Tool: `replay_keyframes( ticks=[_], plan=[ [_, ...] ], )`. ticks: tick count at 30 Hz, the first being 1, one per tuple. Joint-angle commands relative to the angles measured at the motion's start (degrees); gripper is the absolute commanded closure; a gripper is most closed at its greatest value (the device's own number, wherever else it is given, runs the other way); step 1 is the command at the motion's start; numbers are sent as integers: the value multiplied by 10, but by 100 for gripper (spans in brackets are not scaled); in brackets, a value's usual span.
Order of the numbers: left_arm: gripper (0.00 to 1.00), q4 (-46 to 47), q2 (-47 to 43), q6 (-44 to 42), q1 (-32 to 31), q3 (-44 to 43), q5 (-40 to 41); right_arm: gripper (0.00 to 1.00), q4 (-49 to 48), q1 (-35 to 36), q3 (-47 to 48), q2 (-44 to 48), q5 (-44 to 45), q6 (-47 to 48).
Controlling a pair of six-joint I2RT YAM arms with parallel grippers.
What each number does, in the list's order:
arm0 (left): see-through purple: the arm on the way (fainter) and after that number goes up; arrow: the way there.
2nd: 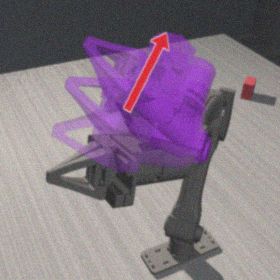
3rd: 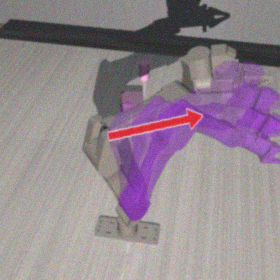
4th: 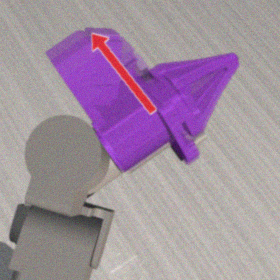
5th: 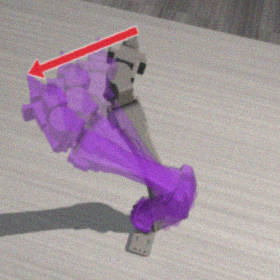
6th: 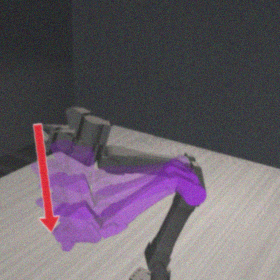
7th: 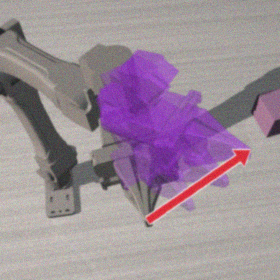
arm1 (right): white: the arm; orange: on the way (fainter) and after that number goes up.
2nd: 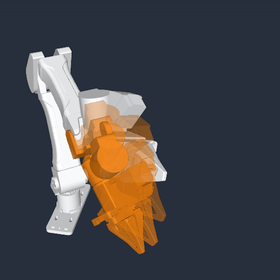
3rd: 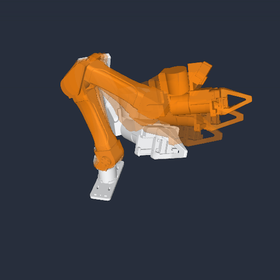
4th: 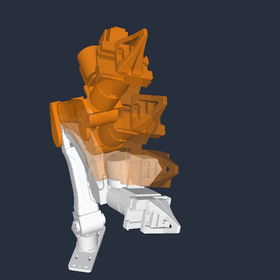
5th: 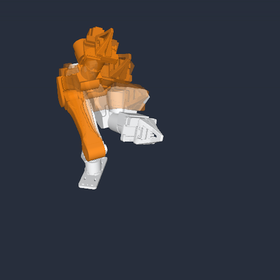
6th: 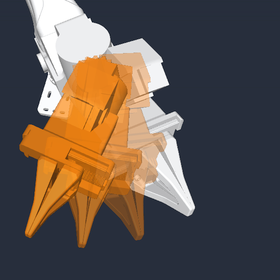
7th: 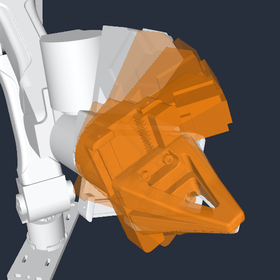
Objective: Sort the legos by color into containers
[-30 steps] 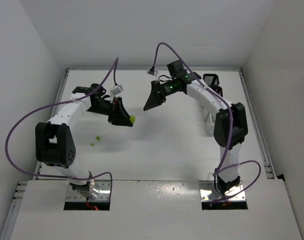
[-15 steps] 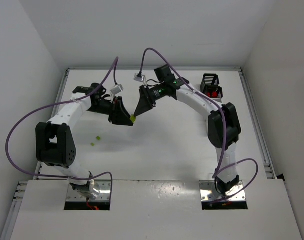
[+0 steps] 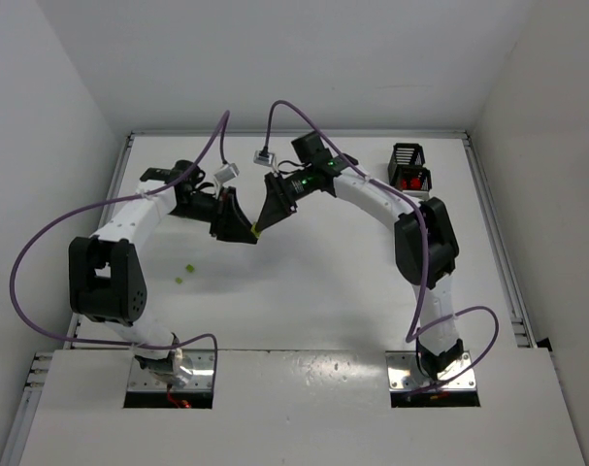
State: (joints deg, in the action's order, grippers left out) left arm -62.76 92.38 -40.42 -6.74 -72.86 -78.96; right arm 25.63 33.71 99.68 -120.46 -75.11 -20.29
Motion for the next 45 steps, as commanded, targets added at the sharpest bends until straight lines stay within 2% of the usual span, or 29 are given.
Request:
replay_keyframes(
  ticks=[1, 2, 7, 9, 10, 12, 13, 14, 19, 23, 25, 26, 27, 28, 29, 30, 32, 35, 37, 41, 42, 45],
  plan=[
    [67, 19, 0, -2, -4, -10, -30, 59, -10, 5, 22, 1, 13, 25],
    [67, 19, 0, 5, -4, -10, -25, 62, -4, 5, 27, 1, 20, 36],
    [54, 47, 5, 40, -4, -4, -20, 71, 47, 16, 46, 11, 41, 89],
    [47, 55, 5, 52, -4, -4, -15, 80, 67, 16, 51, 16, 47, 113],
    [38, 55, 5, 52, -4, -4, -15, 83, 72, 16, 51, 16, 47, 119],
    [27, 60, 5, 60, -4, -4, -15, 93, 90, 16, 46, 29, 59, 138],
    [10, 69, -1, 70, -4, 2, -9, 95, 95, 16, 40, 29, 73, 144],
    [0, 77, -6, 83, -4, 2, 0, 97, 95, 16, 32, 37, 80, 144],
    [0, 110, -41, 121, 51, 37, 24, 100, 146, -22, -14, 86, 155, 192],
    [0, 125, -82, 141, 80, 58, 95, 100, 176, -77, -67, 147, 216, 210],
    [0, 181, -109, 224, 85, 86, 218, 100, 190, -123, -91, 187, 265, 222],
    [0, 236, -140, 325, 85, 101, 344, 100, 203, -155, -105, 211, 302, 236],
    [0, 255, -156, 351, 85, 108, 391, 100, 211, -172, -106, 211, 303, 244],
    [0, 275, -176, 368, 85, 117, 430, 100, 218, -188, -119, 235, 352, 263],
    [0, 317, -218, 393, 85, 133, 505, 100, 225, -203, -134, 247, 380, 271],
    [0, 337, -237, 402, 79, 140, 540, 100, 234, -237, -143, 268, 432, 288],
    [0, 357, -260, 395, 54, 140, 608, 100, 246, -270, -170, 285, 478, 303],
    [0, 363, -267, 388, 59, 134, 635, 100, 246, -333, -196, 307, 563, 316],
    [0, 363, -262, 418, 73, 128, 640, 100, 232, -369, -201, 307, 593, 316],
    [0, 374, -248, 433, 108, 128, 584, 100, 214, -412, -191, 289, 614, 291],
    [0, 359, -237, 453, 95, 118, 627, 100, 203, -418, -185, 284, 614, 283],
    [0, 334, -204, 459, 79, 103, 680, 100, 192, -430, -172, 261, 629, 277]
  ],
)
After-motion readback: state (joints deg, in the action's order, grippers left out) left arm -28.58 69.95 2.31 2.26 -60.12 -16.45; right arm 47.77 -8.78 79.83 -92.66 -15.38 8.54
